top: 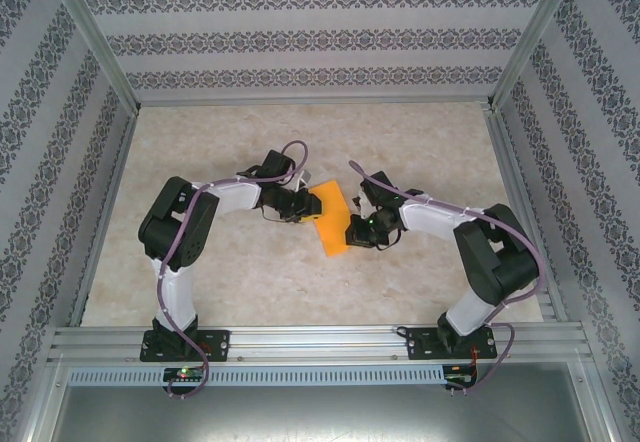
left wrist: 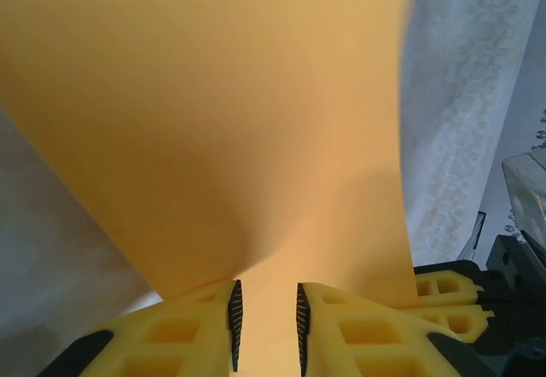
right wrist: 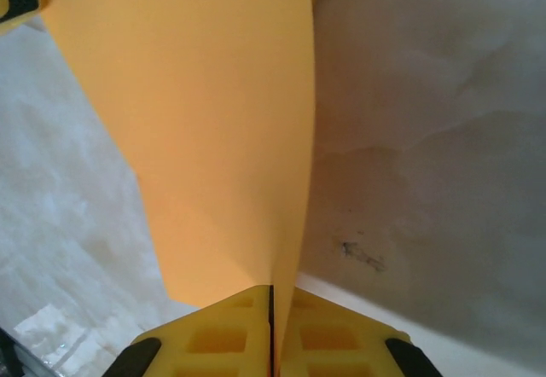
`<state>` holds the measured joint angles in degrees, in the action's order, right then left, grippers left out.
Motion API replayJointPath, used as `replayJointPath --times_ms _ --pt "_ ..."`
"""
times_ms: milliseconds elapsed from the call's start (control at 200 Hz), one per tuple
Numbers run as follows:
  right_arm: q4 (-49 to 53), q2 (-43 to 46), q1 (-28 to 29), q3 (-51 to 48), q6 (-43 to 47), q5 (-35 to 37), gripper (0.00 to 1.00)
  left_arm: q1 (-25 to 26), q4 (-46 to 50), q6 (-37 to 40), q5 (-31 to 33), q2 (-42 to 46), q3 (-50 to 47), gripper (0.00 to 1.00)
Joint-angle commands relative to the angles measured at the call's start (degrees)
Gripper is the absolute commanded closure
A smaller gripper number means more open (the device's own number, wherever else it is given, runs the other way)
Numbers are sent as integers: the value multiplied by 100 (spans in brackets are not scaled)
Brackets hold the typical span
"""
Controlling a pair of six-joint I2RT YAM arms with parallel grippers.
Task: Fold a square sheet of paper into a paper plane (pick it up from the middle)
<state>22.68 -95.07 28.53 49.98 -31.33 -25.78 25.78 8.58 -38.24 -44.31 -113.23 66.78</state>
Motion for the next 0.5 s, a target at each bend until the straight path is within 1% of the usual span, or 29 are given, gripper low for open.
replayJointPath --times_ms 0,150,365,495 --pt "125 -110 112 230 80 152 92 85 278 255 46 -125 133 73" --pt "29 -56 174 403 -15 -1 92 92 405 368 58 -199 175 74" --pt "80 -201 353 726 -37 -128 93 86 495 457 59 -344 222 75" --pt "-182 -321 390 776 -170 -371 93 85 543 522 64 -375 238 76"
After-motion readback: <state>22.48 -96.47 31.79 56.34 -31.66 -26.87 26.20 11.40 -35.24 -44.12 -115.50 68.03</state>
